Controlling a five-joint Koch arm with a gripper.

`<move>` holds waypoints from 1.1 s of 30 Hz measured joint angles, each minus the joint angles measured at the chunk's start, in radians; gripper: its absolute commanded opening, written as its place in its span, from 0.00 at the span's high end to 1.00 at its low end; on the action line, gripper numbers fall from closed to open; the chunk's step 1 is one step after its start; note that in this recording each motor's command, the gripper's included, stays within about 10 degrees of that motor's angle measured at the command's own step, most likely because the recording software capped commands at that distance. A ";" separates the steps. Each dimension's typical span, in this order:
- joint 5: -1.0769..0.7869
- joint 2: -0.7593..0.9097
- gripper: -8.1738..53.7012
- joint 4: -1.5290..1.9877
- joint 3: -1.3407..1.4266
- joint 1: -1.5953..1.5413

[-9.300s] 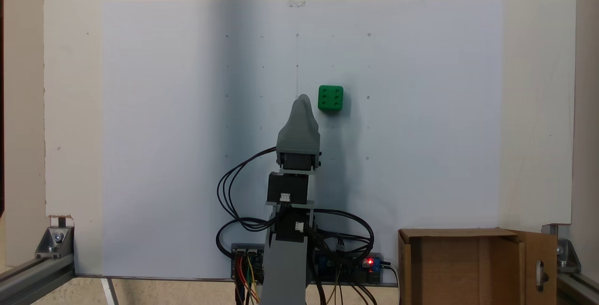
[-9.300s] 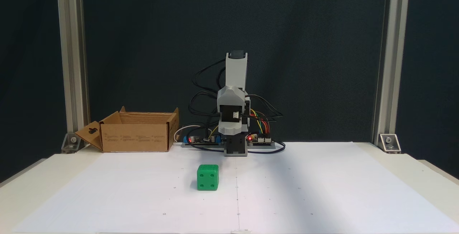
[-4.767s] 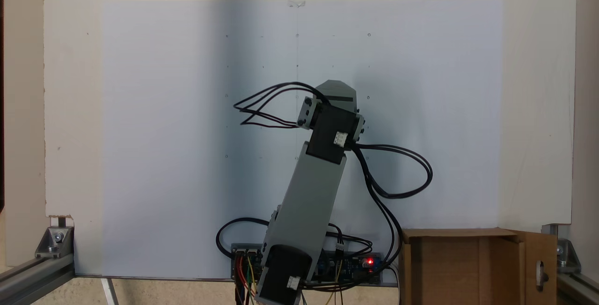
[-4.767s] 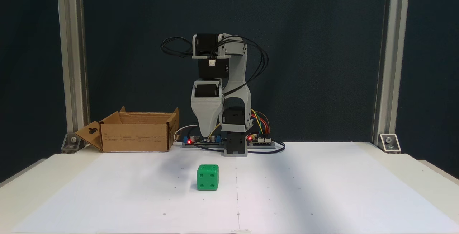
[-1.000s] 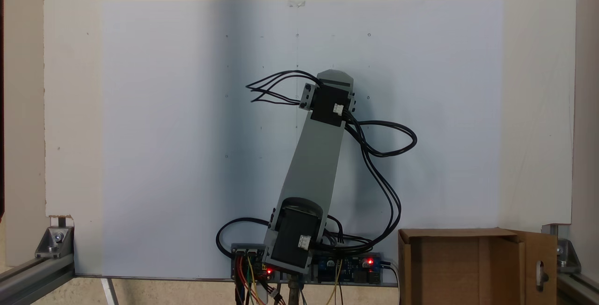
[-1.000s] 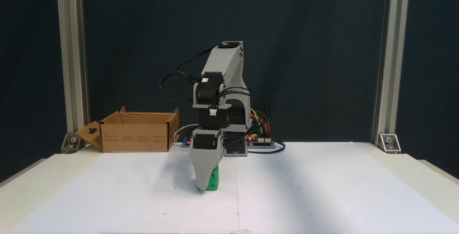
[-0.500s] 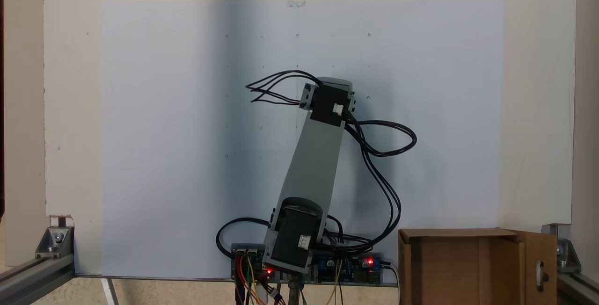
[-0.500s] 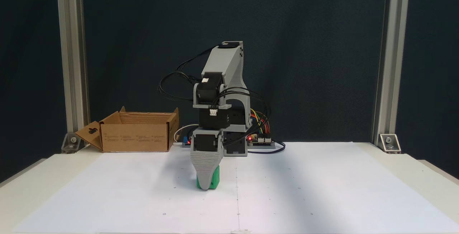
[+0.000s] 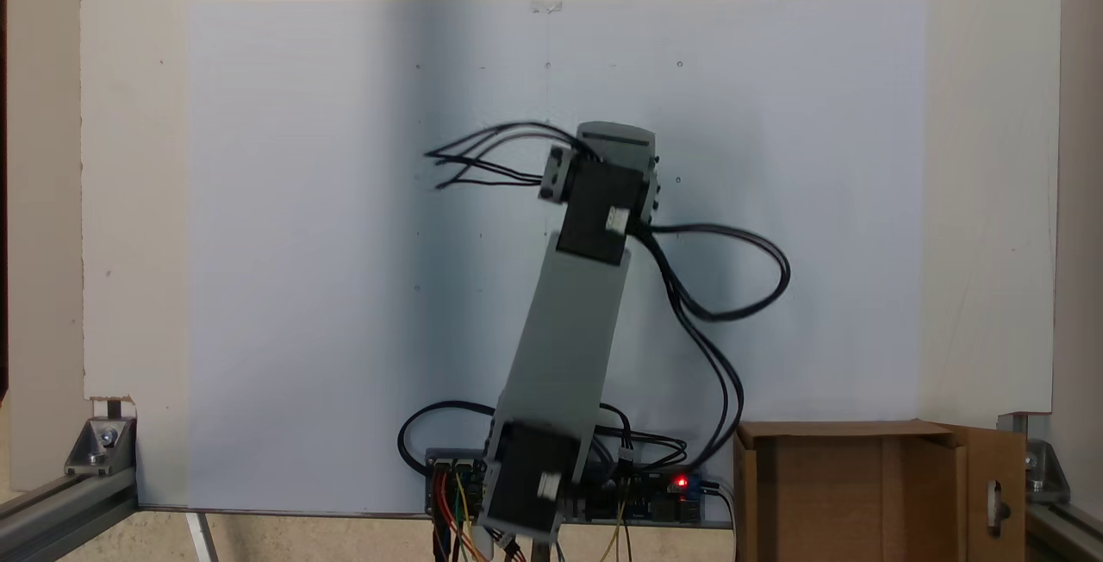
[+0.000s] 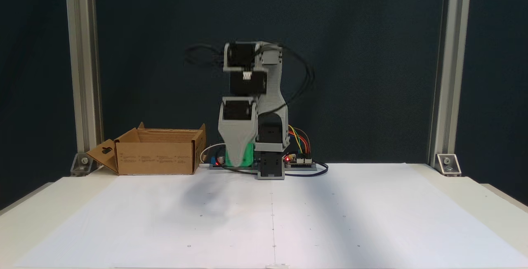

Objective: Grasp a green dice and put it in the bin.

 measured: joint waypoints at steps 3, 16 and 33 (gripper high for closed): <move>0.000 0.002 0.68 0.095 -0.127 -0.003; -0.002 0.089 0.68 0.166 -0.190 0.146; -0.244 0.106 0.68 0.169 -0.189 1.017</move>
